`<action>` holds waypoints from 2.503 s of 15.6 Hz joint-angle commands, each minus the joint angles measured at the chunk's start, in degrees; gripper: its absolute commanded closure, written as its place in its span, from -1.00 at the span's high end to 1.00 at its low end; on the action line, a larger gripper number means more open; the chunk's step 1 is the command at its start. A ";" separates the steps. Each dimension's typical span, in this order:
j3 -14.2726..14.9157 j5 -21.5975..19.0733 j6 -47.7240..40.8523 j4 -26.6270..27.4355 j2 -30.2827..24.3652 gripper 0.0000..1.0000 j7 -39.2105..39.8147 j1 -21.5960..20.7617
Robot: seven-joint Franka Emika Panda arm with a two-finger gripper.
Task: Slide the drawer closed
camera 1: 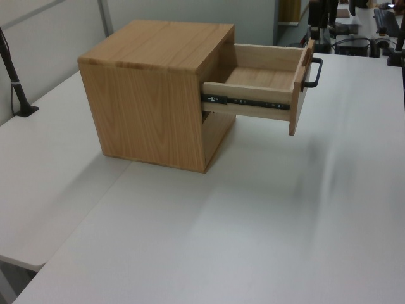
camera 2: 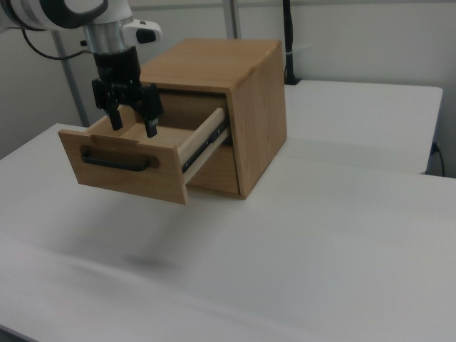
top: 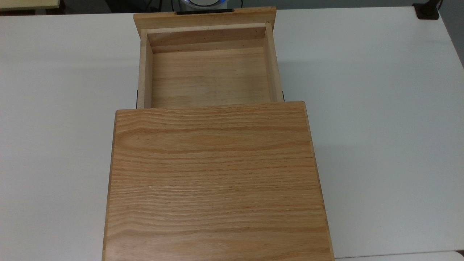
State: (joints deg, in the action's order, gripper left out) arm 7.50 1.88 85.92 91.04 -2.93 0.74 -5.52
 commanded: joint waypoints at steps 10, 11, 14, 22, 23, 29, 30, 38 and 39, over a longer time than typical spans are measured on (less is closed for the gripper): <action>0.24 0.58 -1.63 12.74 -10.68 -0.30 1.20 -4.58; 0.24 0.58 -1.72 14.76 -12.09 -0.46 1.20 -5.29; 0.06 0.40 -1.46 17.77 -12.63 -0.80 0.50 -8.18; -0.11 0.23 6.25 18.12 -6.67 -1.00 -0.21 -10.74; -0.37 0.05 8.36 18.12 -5.78 -1.00 -1.25 -10.74; -0.55 -0.12 22.96 12.51 -1.21 -1.00 -6.62 -10.74; -0.55 -0.12 24.72 11.45 0.19 -1.00 -6.62 -10.48; -0.46 0.93 34.48 2.83 12.32 -1.00 -8.12 -8.98; -0.46 0.93 35.45 2.57 13.20 -1.00 -8.12 -8.98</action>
State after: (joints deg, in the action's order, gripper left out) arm 6.93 1.86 118.00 95.78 4.57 -6.13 -14.91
